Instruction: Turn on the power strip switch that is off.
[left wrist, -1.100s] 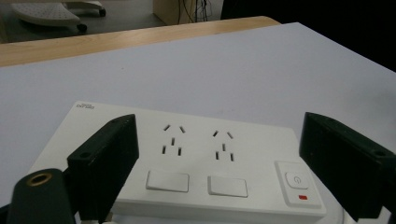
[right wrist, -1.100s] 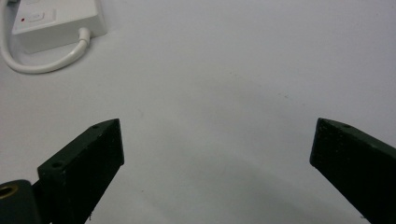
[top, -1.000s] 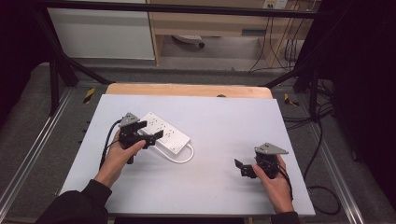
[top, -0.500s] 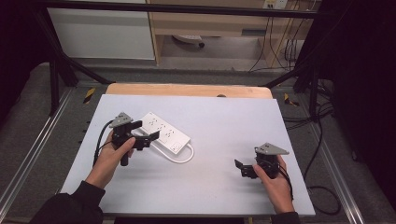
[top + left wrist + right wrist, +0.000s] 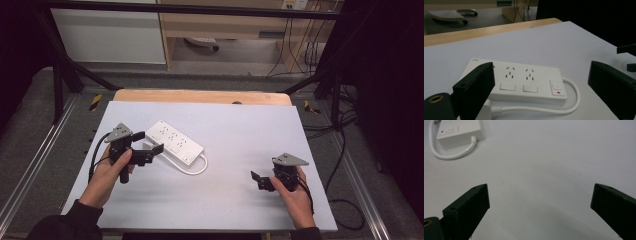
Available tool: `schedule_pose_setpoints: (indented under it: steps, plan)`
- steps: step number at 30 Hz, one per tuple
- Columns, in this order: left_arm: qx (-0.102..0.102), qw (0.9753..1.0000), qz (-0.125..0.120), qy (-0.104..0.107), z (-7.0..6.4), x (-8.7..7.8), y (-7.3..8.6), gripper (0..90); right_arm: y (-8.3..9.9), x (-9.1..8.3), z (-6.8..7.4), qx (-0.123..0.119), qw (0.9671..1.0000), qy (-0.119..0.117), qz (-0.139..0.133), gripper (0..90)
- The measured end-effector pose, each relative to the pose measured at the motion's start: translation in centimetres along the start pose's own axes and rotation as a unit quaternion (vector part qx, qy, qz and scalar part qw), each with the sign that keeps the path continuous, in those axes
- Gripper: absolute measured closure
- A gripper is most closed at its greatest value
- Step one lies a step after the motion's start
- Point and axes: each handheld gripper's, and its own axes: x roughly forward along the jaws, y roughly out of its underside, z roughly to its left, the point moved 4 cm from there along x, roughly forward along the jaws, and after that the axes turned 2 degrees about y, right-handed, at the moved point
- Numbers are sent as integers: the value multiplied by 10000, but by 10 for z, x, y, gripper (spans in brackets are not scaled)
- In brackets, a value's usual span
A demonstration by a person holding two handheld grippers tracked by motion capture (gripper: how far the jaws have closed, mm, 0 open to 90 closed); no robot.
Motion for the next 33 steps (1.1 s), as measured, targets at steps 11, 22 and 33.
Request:
schedule_pose_setpoints:
  steps: [11, 22, 33]
  plan:
    - [53, 10000, -78, -19, -1, -21, 5, 64, -1, 0, 0, 5, 10000, -13, -18, 27]
    - [77, 9996, -92, -244, 10, -53, 26, 65, -1, 0, 0, 16, 10000, -45, -28, 27]
    - [-32, 9984, 158, -534, 30, -81, 61, 74, -1, 0, 0, 31, 10000, -23, -43, 27]
